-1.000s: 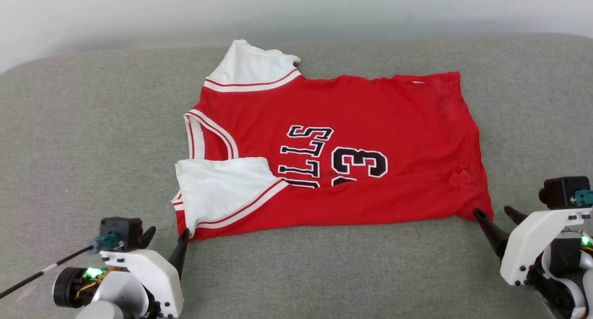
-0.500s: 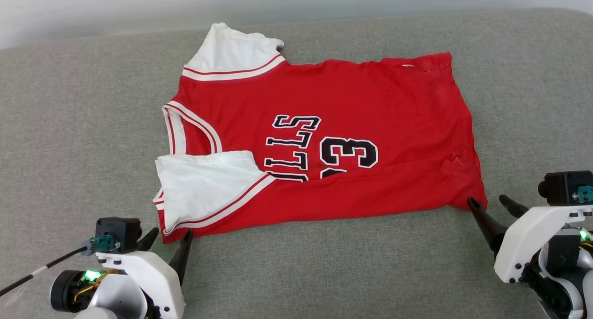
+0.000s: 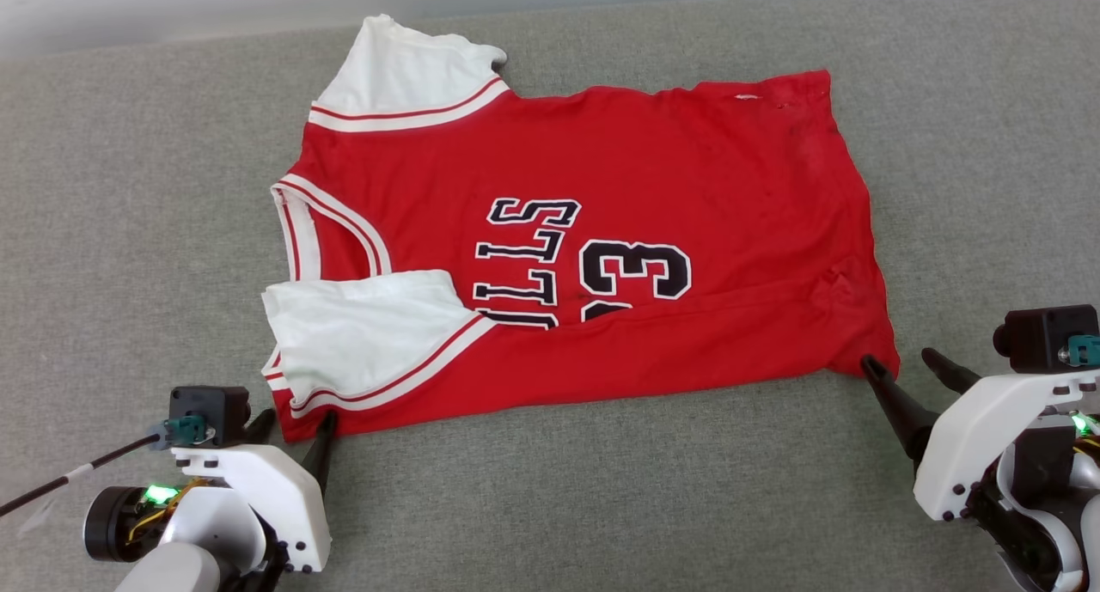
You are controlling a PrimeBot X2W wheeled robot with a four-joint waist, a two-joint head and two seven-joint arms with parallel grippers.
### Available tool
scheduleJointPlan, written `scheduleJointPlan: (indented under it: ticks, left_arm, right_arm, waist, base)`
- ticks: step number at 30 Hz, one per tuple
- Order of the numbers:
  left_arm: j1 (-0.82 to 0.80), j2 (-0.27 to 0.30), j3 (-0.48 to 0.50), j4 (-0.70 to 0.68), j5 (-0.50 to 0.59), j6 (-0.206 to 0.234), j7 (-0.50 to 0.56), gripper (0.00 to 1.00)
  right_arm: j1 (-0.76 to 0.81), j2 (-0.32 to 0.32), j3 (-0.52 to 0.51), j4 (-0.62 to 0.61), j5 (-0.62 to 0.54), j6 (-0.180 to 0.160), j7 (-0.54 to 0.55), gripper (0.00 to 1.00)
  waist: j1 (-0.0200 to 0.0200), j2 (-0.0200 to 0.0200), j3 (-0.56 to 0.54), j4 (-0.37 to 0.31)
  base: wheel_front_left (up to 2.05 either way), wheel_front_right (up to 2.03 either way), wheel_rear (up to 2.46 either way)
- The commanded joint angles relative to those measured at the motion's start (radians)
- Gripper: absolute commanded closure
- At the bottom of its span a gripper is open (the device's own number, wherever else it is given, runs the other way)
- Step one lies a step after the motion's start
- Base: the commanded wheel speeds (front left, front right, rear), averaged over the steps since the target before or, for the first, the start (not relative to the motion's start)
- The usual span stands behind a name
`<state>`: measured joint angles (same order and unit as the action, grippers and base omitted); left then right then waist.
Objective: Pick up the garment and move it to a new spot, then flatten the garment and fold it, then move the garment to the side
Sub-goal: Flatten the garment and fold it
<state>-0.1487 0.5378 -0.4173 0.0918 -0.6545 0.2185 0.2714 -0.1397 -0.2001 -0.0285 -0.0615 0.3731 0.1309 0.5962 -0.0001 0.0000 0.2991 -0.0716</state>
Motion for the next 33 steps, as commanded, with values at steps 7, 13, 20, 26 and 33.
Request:
scheduleJointPlan:
  ticks: [7, 13, 20, 26, 33]
  left_arm:
    - [0.016, -0.029, -0.029, 0.028, -0.004, -0.037, -0.035, 1.00]
    - [0.021, -0.018, -0.022, -0.057, 0.014, -0.027, -0.073, 1.00]
    - [0.025, -0.003, -0.035, -0.195, 0.040, -0.015, -0.072, 1.00]
    - [0.017, 0.005, -0.054, -0.251, 0.058, -0.015, -0.060, 1.00]
    - [0.013, 0.008, -0.078, -0.222, 0.062, -0.028, -0.048, 1.00]
  right_arm:
    - [-0.014, -0.051, -0.001, 0.007, -0.040, 0.000, 0.027, 0.00]
    - [-0.033, -0.062, -0.009, 0.066, -0.073, 0.000, 0.059, 0.00]
    - [-0.078, -0.053, -0.022, 0.217, -0.128, 0.000, 0.099, 0.00]
    - [-0.092, -0.036, -0.029, 0.333, -0.152, -0.001, 0.096, 0.00]
    - [-0.074, -0.026, 0.005, 0.411, -0.117, 0.000, 0.115, 1.00]
  waist:
    - [0.0001, 0.0000, -0.047, 0.038]
    - [0.0001, 0.0000, -0.061, 0.074]
    - [0.0001, 0.0000, -0.035, 0.130]
    - [0.0001, 0.0000, -0.005, 0.164]
    - [0.0001, 0.0000, 0.000, 0.170]
  base:
    - [0.00, 0.00, 0.00]
    - [0.00, 0.00, 0.00]
    - [0.00, 0.00, 0.00]
    - [0.00, 0.00, 0.00]
    - [0.00, 0.00, 0.00]
